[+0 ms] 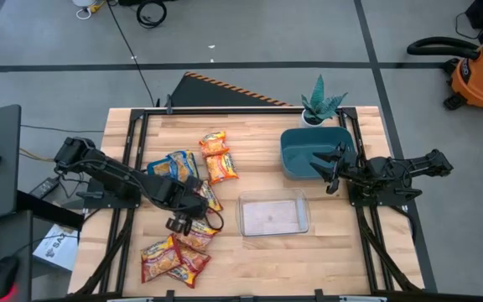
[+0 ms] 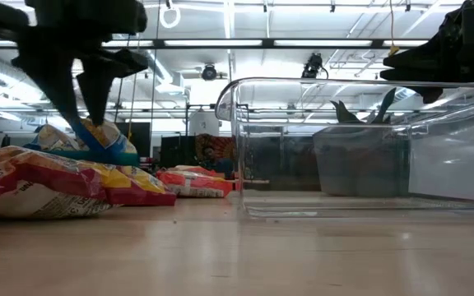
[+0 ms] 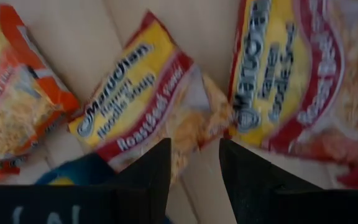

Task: Sort Maruchan noodles
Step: Put the red noodle pack into the transparent bin

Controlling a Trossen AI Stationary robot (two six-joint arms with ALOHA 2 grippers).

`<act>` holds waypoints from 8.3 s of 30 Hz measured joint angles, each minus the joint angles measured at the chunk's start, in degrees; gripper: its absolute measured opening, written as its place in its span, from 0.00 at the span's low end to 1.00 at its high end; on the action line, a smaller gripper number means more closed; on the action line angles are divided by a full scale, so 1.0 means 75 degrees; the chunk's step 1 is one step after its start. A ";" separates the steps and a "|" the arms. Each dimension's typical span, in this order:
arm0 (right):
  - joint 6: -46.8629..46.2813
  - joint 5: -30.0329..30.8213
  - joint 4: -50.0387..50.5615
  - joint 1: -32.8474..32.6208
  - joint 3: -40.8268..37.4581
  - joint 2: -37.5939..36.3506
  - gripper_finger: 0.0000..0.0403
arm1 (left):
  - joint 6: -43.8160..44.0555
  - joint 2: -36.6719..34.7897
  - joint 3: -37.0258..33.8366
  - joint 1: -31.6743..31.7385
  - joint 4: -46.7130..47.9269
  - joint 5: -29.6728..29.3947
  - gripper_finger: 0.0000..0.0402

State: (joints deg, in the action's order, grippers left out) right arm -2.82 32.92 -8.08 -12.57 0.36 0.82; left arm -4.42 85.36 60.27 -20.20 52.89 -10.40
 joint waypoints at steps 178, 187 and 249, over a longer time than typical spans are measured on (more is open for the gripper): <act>0.0001 0.0004 -0.0169 -0.0002 0.0003 0.0032 0.49 | -0.4548 0.2639 0.1274 0.2272 -1.0078 0.3643 0.02; 0.0001 0.0006 -0.0172 -0.0002 0.0003 0.0035 0.49 | -0.4753 0.3255 0.1271 0.2278 -0.9913 0.2837 0.02; -0.0002 0.0001 -0.0233 0.0001 0.0003 0.0041 0.49 | 0.2838 0.0554 -0.0894 -0.0652 0.0817 0.3051 0.35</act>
State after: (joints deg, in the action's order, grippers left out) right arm -2.83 32.93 -9.82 -12.56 0.38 1.13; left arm 16.86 89.52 53.56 -25.09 59.01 12.48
